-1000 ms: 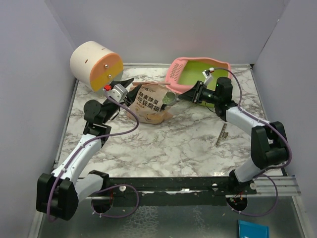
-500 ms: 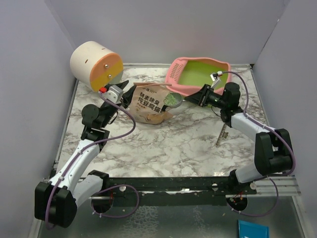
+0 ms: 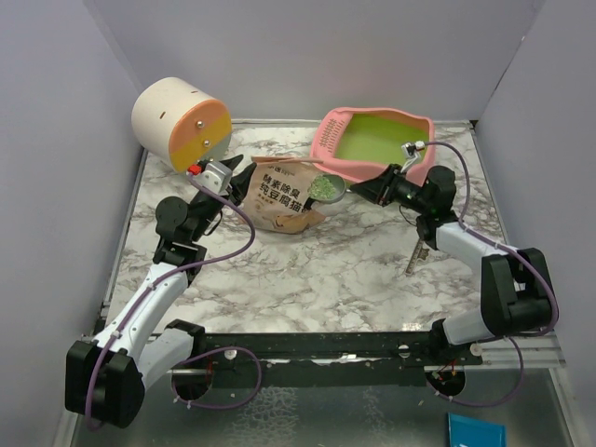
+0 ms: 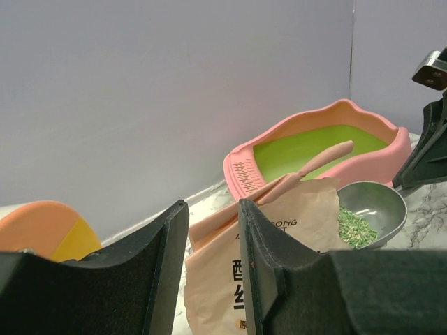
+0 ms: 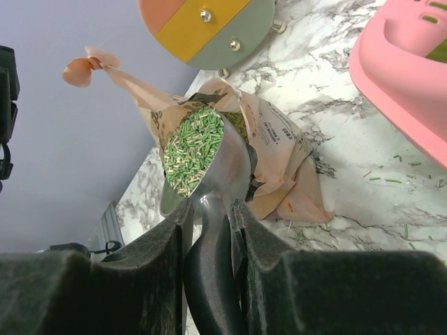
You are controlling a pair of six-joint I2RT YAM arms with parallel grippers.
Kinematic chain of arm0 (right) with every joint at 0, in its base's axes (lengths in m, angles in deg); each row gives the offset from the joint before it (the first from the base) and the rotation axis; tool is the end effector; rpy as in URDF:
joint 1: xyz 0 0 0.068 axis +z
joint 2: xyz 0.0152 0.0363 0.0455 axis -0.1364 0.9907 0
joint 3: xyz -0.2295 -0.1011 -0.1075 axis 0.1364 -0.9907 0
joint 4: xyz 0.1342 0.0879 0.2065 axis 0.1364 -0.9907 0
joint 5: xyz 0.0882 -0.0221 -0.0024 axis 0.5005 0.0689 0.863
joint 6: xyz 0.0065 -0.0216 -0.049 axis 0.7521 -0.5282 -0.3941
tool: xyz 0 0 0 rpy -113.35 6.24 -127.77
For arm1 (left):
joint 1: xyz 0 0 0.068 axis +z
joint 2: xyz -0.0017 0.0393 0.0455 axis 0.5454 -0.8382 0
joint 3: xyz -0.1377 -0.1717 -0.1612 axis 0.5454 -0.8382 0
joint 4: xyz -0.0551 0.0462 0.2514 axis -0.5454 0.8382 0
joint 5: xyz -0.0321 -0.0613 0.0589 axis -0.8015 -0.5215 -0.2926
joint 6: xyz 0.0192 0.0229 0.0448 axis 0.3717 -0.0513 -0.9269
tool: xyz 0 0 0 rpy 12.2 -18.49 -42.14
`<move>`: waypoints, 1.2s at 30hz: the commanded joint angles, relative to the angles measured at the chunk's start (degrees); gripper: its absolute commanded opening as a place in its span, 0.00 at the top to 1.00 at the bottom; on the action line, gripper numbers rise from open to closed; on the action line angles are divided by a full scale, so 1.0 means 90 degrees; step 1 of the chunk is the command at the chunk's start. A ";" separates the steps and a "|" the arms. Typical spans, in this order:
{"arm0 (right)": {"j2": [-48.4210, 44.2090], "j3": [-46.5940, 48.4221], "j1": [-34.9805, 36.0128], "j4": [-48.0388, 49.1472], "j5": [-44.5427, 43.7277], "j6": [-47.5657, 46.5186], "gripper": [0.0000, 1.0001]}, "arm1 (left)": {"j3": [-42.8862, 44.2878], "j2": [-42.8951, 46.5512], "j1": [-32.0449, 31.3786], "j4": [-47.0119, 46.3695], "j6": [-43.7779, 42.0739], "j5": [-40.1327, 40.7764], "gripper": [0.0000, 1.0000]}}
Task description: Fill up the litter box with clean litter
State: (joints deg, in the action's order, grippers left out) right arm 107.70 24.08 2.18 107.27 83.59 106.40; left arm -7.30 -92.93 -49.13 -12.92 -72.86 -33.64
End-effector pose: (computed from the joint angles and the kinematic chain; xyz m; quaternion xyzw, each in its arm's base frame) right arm 0.3017 0.0787 0.2433 -0.0450 0.7344 0.5304 0.4211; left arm 0.2101 -0.0729 0.3428 0.2244 0.5392 -0.1965 0.7876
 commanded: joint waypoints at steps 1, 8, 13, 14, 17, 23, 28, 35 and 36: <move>-0.0399 -0.0105 -0.0102 0.0780 -0.0237 0.0215 0.99 | -0.0023 0.0098 0.0019 -0.0125 0.0134 0.0126 0.63; -0.0517 -0.0257 -0.0264 0.0931 -0.0266 0.0365 0.99 | -0.0063 0.0164 0.0019 -0.0124 0.0112 0.0214 0.63; -0.0577 -0.0461 -0.0386 0.1113 -0.0261 0.0502 0.99 | -0.0078 0.0189 0.0023 -0.0128 0.0132 0.0217 0.63; -0.0589 -0.0498 -0.0406 0.1119 -0.0265 0.0509 0.99 | -0.0078 0.0194 0.0025 -0.0121 0.0125 0.0225 0.63; -0.0639 -0.0573 -0.0471 0.1176 -0.0241 0.0559 0.99 | -0.0091 0.0227 0.0026 -0.0121 0.0132 0.0238 0.63; -0.0894 -0.0601 -0.0607 0.1004 -0.0244 0.0517 0.99 | -0.0112 0.0258 0.0028 -0.0120 0.0102 0.0273 0.63; -0.1114 -0.0527 -0.0734 0.0704 -0.0198 0.0389 0.99 | -0.0122 0.0265 0.0019 -0.0120 0.0103 0.0291 0.63; -0.1204 -0.0543 -0.0949 0.0612 -0.0012 0.0371 0.99 | -0.0151 0.0287 0.0022 -0.0121 0.0061 0.0394 0.63; -0.1225 -0.0549 -0.0984 0.0576 0.0001 0.0357 0.99 | -0.0151 0.0296 0.0026 -0.0121 0.0062 0.0408 0.63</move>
State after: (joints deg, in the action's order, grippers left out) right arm 99.13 18.64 -5.51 111.29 82.73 109.81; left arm -8.28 -91.48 -49.13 -12.90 -72.62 -31.94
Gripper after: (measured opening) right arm 0.244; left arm 0.368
